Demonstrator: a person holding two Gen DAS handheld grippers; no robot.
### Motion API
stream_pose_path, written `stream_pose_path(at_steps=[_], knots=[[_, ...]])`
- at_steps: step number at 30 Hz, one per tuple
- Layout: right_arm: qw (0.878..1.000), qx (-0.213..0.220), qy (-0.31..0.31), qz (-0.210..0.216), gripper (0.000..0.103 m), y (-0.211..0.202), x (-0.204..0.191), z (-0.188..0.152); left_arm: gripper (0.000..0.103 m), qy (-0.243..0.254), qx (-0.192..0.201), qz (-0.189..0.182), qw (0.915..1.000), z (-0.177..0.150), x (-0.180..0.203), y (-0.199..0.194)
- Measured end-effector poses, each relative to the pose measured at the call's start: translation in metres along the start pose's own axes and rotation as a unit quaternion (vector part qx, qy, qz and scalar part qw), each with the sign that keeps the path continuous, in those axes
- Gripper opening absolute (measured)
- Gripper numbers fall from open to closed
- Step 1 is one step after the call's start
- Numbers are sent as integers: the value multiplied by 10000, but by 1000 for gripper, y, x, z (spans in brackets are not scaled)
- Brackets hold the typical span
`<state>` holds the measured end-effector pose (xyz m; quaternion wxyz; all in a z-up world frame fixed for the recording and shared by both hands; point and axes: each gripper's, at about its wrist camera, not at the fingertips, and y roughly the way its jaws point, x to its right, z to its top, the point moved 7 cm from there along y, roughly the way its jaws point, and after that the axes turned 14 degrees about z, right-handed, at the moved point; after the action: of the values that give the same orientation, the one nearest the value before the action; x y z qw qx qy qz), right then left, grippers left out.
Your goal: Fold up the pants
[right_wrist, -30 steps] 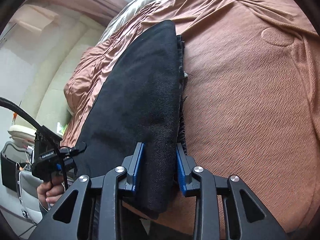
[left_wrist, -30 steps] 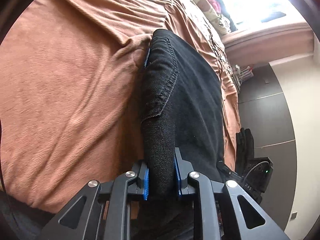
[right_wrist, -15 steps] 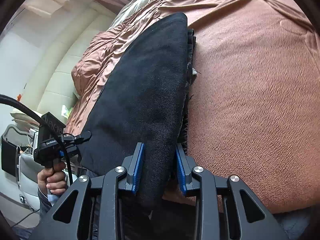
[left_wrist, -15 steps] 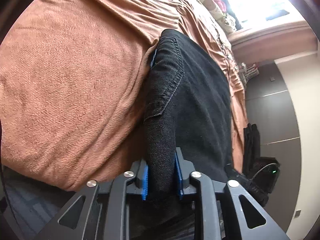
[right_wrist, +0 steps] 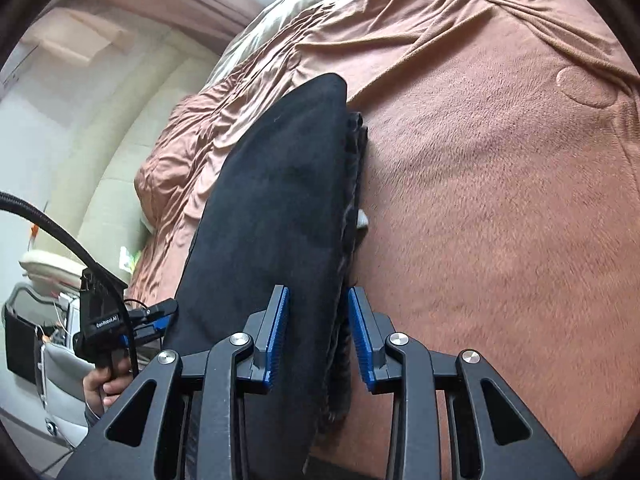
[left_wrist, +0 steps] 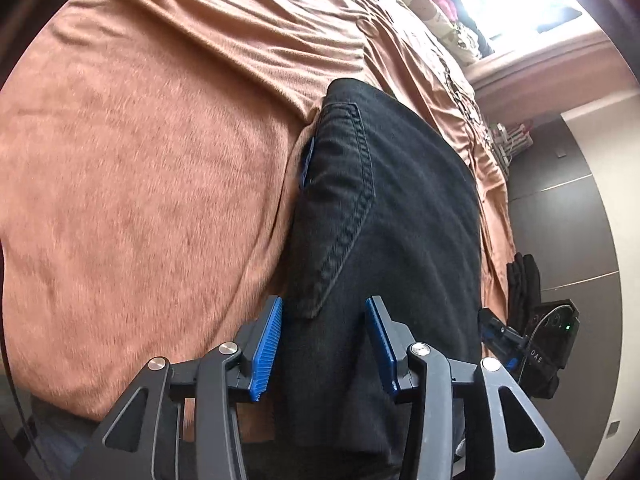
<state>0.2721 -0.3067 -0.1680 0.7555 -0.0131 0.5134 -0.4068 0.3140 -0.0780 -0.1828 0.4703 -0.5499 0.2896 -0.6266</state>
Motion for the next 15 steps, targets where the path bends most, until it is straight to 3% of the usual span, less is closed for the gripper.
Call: stream_pose_path(at_steps=[2,5,8,13,15], knots=[[9999,-37,111,114,11,7,7,4,45,11,-11,26,10000,3,-1,2],[9994,-37,273,198,8,16,14,-5,45,29,-29,58,10000,9,0,6],[9986,-102,395,325,8,23,17,-17,45,54,-43,109,9999,14,0,9],[9985,-190,334,396,8,11,20,-5,46,143,-76,182,9997,23,4,13],[9984,-129,382,402,16,7,24,2,50,170,-63,210,9996,27,6,14]])
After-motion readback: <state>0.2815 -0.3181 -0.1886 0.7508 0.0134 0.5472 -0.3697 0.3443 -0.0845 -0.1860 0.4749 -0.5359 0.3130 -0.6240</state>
